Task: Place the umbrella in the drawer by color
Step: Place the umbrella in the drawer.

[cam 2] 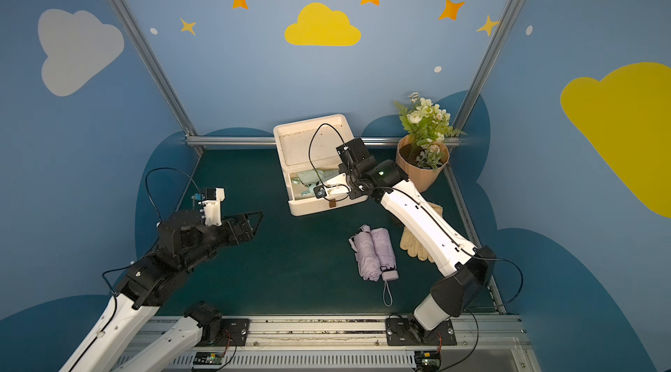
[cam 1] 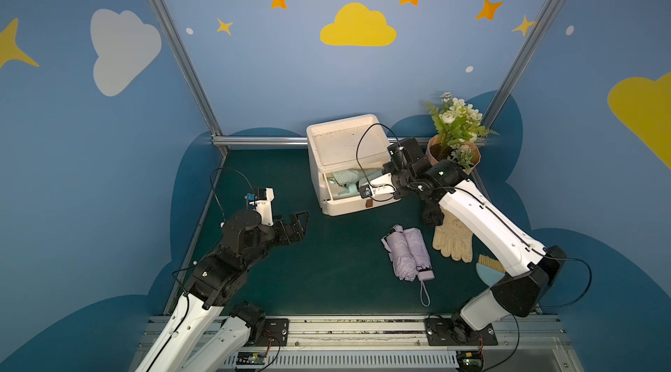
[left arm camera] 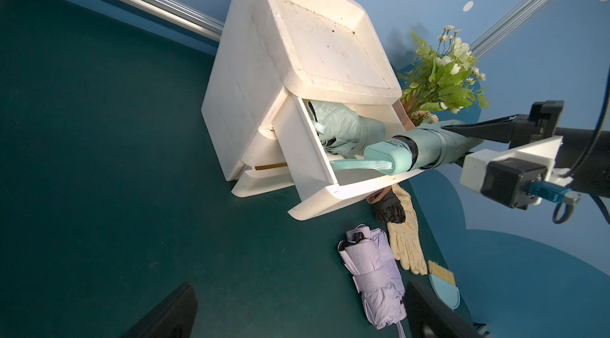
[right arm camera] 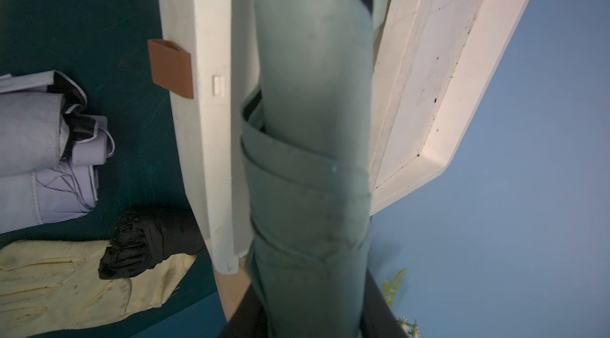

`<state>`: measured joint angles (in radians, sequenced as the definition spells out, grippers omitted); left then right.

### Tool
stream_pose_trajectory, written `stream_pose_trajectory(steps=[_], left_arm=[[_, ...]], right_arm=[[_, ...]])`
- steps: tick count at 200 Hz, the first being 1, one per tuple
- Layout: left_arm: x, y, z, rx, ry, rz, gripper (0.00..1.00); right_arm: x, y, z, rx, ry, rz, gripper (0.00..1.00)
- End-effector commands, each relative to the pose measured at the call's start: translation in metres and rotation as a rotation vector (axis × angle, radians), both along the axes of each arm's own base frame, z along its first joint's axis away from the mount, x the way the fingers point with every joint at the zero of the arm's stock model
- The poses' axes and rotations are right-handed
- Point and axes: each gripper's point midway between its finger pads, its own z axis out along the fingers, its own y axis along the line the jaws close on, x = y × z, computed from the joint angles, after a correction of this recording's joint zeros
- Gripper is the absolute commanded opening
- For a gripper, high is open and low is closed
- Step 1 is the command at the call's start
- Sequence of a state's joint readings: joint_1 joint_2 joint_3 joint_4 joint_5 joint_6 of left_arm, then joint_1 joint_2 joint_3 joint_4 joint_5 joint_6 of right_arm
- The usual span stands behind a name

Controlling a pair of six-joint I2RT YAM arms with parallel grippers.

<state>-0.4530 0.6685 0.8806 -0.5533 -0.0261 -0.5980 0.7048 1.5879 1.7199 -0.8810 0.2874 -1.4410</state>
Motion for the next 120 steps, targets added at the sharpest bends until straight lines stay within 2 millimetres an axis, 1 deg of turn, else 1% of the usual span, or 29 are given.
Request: stream_pose_trajectory(steps=[1, 31, 62, 80, 120], left_arm=[[0.003, -0.002, 0.003, -0.007, -0.013, -0.009, 1.00], [0.007, -0.004, 0.002, -0.003, -0.004, -0.009, 1.00], [0.010, -0.008, 0.000, -0.008, 0.000, -0.025, 1.00], [0.011, -0.009, -0.001, -0.008, 0.006, -0.029, 1.00], [0.013, -0.008, -0.004, 0.000, 0.014, -0.021, 1.00]], right_arm=[[0.007, 0.012, 0.021, 0.076, -0.040, 0.005, 0.08], [0.007, 0.021, 0.009, 0.101, 0.031, -0.001, 0.10], [0.005, 0.033, 0.003, 0.158, 0.112, 0.000, 0.12], [0.007, 0.035, -0.003, 0.162, 0.148, -0.012, 0.13], [0.003, 0.037, -0.017, 0.181, 0.228, -0.026, 0.14]])
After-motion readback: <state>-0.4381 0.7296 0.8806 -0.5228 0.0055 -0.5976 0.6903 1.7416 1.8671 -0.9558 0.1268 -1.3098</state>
